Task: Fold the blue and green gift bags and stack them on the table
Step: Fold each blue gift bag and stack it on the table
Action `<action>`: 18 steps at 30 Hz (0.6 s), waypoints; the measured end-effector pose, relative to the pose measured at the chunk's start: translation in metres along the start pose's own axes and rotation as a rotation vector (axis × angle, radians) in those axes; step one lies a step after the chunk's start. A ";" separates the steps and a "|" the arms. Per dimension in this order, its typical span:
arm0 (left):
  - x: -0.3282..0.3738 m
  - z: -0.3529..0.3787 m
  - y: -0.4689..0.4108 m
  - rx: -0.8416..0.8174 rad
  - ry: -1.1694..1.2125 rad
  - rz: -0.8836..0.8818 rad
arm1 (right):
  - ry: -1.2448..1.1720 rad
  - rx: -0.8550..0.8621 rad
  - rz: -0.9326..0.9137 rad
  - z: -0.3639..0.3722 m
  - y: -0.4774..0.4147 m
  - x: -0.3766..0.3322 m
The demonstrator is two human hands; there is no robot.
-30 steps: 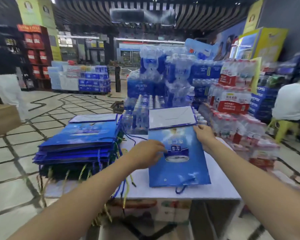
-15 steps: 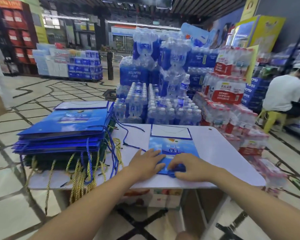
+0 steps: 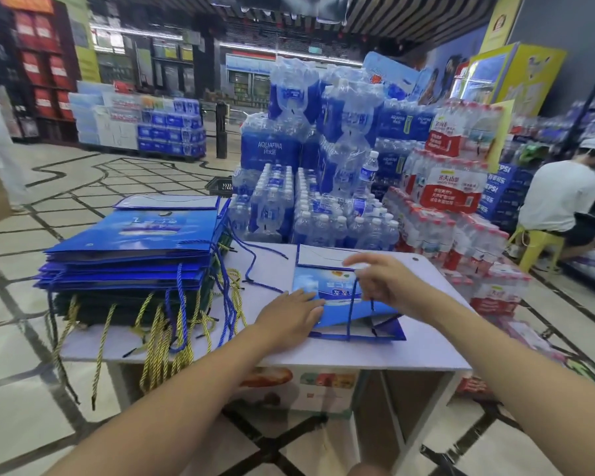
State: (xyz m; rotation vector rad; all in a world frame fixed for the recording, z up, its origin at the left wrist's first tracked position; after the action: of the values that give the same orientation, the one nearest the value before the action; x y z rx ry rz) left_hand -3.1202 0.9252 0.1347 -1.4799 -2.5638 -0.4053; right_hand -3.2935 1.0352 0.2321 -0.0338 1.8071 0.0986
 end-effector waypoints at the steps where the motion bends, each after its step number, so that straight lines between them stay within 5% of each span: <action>1: 0.002 -0.003 0.003 0.008 0.032 0.007 | -0.074 0.023 -0.025 -0.004 0.000 -0.010; 9: 0.002 -0.002 0.022 -0.066 0.072 0.019 | -0.156 0.106 -0.036 -0.030 -0.011 -0.042; 18: -0.011 0.010 0.023 -0.106 -0.148 0.045 | -0.094 0.133 -0.032 -0.043 -0.035 -0.066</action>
State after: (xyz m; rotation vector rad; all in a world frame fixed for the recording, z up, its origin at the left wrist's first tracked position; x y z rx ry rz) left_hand -3.0945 0.9296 0.1260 -1.6593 -2.6529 -0.4483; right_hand -3.3172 0.9946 0.3045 0.0354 1.7150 -0.0420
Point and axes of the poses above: each hand's wrist, its own y-axis away from the middle knuckle, its own z-axis out of the palm, x = y × z, the point moved 2 cm from there along -y, towards the middle knuckle, and after that the axes turned 13 degrees about -x, right-handed, at the moved point
